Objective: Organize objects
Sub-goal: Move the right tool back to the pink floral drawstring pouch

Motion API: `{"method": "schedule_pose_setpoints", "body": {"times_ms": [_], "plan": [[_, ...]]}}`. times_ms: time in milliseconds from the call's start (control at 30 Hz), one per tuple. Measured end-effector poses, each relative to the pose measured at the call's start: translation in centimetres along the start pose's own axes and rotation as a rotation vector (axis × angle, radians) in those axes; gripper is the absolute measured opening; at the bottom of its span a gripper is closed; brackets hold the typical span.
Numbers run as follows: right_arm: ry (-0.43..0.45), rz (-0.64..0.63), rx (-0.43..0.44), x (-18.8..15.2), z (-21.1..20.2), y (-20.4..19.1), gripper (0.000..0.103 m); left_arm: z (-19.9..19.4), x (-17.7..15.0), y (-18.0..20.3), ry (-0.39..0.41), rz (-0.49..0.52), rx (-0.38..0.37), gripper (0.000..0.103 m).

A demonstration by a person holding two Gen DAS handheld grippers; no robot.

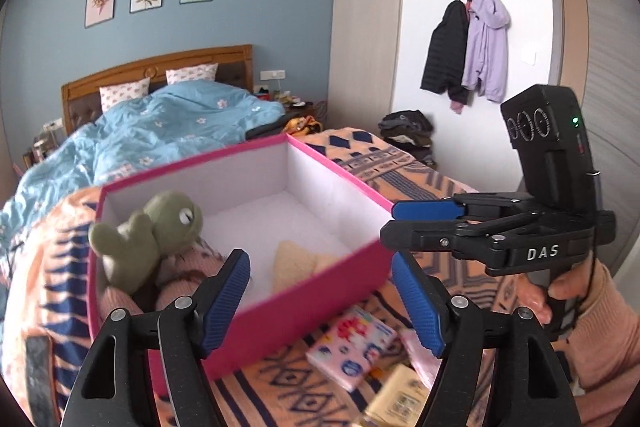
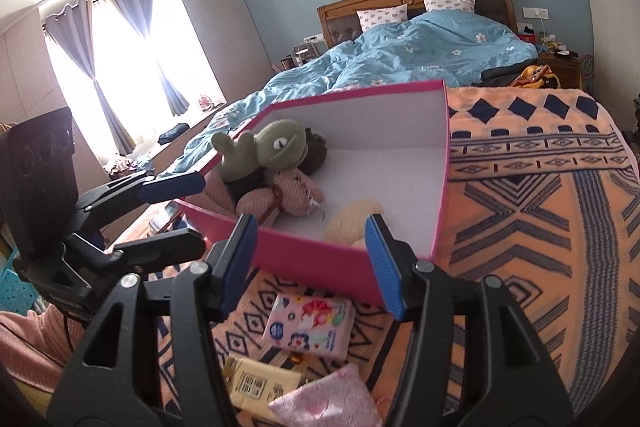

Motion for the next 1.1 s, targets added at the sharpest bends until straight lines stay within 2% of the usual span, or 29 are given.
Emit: {"method": "schedule_pose_setpoints", "body": {"times_ms": [367,600,1100], "plan": [[-0.093,0.109,-0.009,-6.4,-0.1,1.8,0.058,1.8,-6.2,1.5,-0.121,-0.103,-0.089,0.075],[-0.133,0.179,-0.019,-9.4,-0.1,2.9,0.058,3.3,-8.9,2.5,-0.191,-0.110,-0.104,0.075],[-0.174,0.207,-0.002,-11.2,1.2,2.2,0.058,5.3,-11.1,2.5,-0.258,-0.166,-0.100,0.075]]}}
Point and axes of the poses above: each gripper's, at about its wrist camera, not at the fingertips, and z roughly the way its jaws point, y to its right, x to its top, the point moved 10 cm from there along z, roughly the way its jaws point, and after that the axes turned 1 degree about -x, right-handed, at the moved point
